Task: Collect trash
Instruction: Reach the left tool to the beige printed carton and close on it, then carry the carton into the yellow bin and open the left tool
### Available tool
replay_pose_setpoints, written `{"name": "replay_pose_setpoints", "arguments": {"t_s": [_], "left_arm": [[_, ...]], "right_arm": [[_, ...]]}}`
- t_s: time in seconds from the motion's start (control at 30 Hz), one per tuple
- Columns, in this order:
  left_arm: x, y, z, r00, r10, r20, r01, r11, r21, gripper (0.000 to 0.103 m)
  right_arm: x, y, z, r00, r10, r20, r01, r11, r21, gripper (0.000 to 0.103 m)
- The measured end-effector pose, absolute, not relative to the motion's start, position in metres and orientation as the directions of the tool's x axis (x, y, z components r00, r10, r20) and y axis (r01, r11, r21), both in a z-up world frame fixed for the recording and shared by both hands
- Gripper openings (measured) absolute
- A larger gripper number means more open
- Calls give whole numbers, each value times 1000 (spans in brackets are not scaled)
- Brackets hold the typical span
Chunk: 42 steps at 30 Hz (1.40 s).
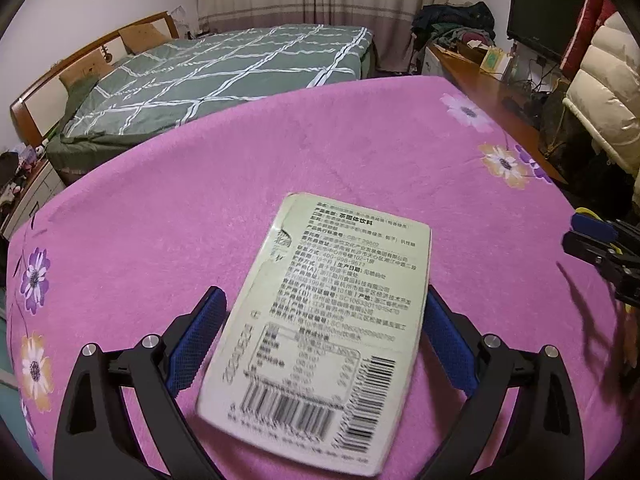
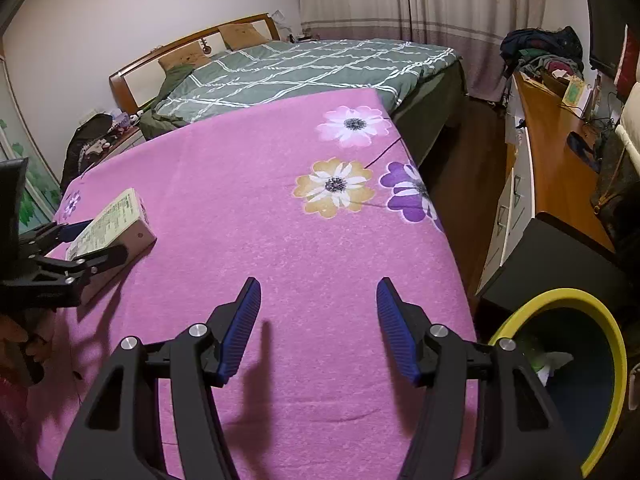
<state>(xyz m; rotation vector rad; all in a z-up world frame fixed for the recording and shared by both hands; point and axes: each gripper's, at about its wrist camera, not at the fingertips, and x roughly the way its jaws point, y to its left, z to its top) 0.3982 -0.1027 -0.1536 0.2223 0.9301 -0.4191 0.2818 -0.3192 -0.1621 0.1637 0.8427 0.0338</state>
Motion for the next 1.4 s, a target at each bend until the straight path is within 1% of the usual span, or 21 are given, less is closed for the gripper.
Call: {"name": "replay_pose_setpoints", "arguments": {"t_s": [0.07,0.1,0.13,0.17,0.23,0.27,0.33,0.43,0.63,0.7,0.93,1.07,1.2,1.4], "left_arm": [[403,-105,-158,514,-252,-820,444,896,4,94],[402,-107,-158,519,-252,-817,448,894,9,92],[402,-108,-158,521,-250,-816,453,892,16,85],[401,-110,-157,525,-241,-816,455,890,29,81],[398,-114,-156,524,-240,-817,459,888,33,74],[396,-116,-155,526,-235,-817,461,887,41,72],[388,-123,-152,537,-222,-814,465,883,65,72],[373,-133,-144,543,-230,-808,473,878,68,71],[338,-167,-122,549,-281,-787,525,849,62,71],[322,-187,-114,542,-314,-780,557,829,54,71],[272,-273,-97,481,-422,-768,672,740,15,71],[243,-330,-95,431,-470,-771,737,676,0,71],[216,-378,-97,386,-489,-782,784,621,-1,71],[202,-433,-110,332,-486,-808,819,573,-8,72]], "right_arm": [[282,-320,-162,665,101,-740,35,986,165,58],[282,-321,-162,667,102,-739,35,985,168,58],[281,-321,-162,667,103,-738,36,985,169,58],[282,-321,-162,668,103,-737,35,985,170,58],[281,-322,-161,674,106,-731,35,984,175,58],[278,-323,-160,682,106,-724,38,983,180,58],[273,-326,-159,691,95,-717,43,984,171,58],[259,-333,-154,707,71,-704,57,986,157,58],[198,-360,-141,732,20,-681,95,987,131,58],[171,-374,-137,734,-25,-679,130,986,103,58],[96,-418,-122,742,-119,-660,224,972,76,58],[56,-438,-119,738,-179,-650,288,955,65,61],[26,-459,-119,732,-220,-644,341,938,67,61],[-2,-483,-119,735,-260,-626,394,916,83,61]]}}
